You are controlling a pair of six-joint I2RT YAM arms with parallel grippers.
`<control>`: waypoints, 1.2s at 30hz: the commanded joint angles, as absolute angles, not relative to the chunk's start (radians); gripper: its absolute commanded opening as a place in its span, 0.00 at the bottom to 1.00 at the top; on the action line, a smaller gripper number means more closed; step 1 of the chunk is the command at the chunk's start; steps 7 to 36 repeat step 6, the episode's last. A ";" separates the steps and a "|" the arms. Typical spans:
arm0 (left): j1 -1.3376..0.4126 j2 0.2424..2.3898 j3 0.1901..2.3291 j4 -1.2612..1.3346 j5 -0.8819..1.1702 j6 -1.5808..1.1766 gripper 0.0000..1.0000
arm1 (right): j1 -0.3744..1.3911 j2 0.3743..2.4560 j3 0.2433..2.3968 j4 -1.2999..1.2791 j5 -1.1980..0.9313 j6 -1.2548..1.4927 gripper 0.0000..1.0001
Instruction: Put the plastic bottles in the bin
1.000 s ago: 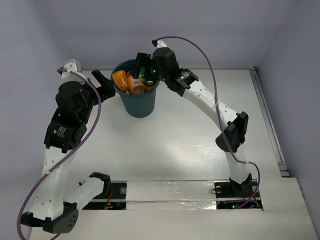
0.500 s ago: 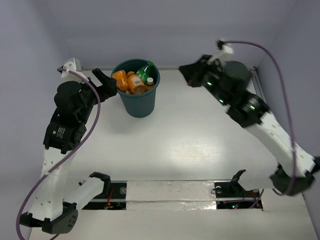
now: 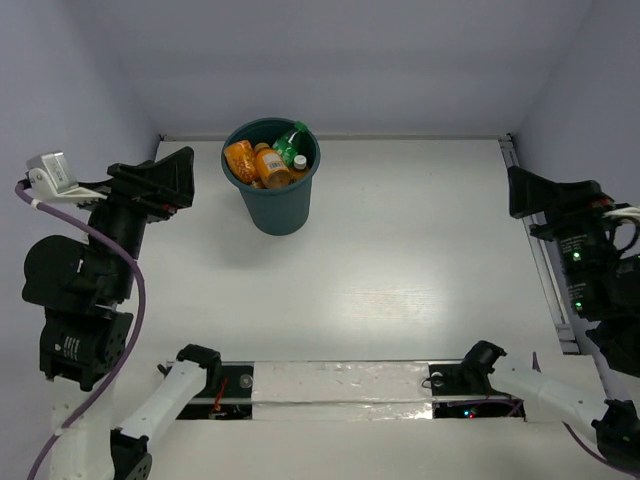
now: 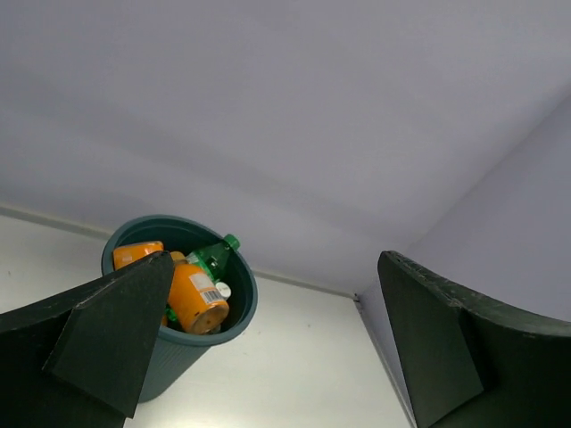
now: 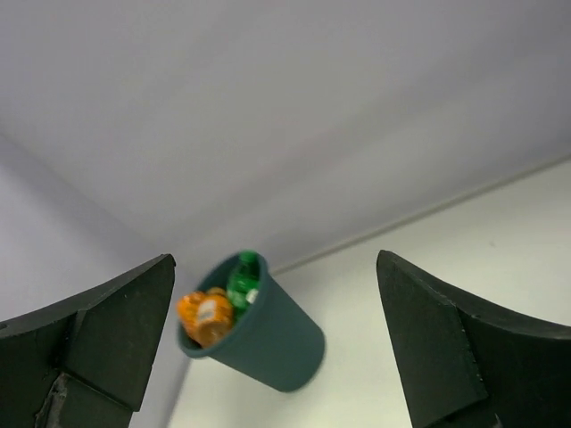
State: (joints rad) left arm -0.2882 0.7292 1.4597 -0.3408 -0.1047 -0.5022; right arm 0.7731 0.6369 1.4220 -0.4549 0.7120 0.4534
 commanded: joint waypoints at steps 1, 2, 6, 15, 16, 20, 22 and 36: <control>-0.293 0.735 1.483 -0.328 -0.107 -0.486 0.99 | 0.775 0.666 1.382 -0.541 0.764 0.468 1.00; -0.293 0.735 1.482 -0.340 -0.107 -0.488 0.99 | 0.775 0.669 1.378 -0.549 0.761 0.469 1.00; -0.293 0.724 1.434 -0.376 -0.091 -0.514 0.99 | 0.775 0.670 1.368 -0.545 0.719 0.457 1.00; -0.293 0.724 1.434 -0.376 -0.091 -0.514 0.99 | 0.775 0.670 1.368 -0.545 0.719 0.457 1.00; -0.293 0.724 1.434 -0.376 -0.091 -0.514 0.99 | 0.775 0.670 1.368 -0.545 0.719 0.457 1.00; -0.293 0.724 1.434 -0.376 -0.091 -0.514 0.99 | 0.775 0.670 1.368 -0.545 0.719 0.457 1.00; -0.293 0.724 1.434 -0.376 -0.091 -0.514 0.99 | 0.775 0.670 1.368 -0.545 0.719 0.457 1.00; -0.293 0.724 1.434 -0.376 -0.091 -0.514 0.99 | 0.775 0.670 1.368 -0.545 0.719 0.457 1.00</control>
